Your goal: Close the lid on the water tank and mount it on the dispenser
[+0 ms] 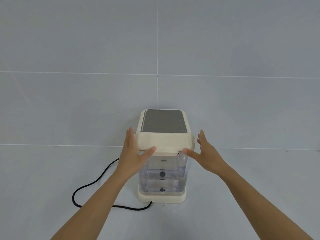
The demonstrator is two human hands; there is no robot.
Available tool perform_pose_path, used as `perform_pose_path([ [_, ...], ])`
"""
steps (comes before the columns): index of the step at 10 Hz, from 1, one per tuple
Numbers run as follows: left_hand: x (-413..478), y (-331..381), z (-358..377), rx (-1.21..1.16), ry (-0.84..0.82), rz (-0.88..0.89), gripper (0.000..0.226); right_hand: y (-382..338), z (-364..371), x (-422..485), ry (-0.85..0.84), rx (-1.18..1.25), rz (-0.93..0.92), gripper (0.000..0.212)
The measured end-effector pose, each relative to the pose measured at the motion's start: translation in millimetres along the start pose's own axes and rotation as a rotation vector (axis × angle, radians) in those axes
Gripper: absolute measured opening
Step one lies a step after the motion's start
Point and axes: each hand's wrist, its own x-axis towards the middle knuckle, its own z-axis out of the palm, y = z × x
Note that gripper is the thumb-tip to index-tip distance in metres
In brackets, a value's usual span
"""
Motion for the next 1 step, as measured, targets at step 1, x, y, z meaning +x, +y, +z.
perform_pose_path([
  [1,12.2,21.4,-9.2,0.218,0.061,0.151,0.077,-20.1,-16.4,-3.2,0.075,-0.052,-0.135,0.09],
])
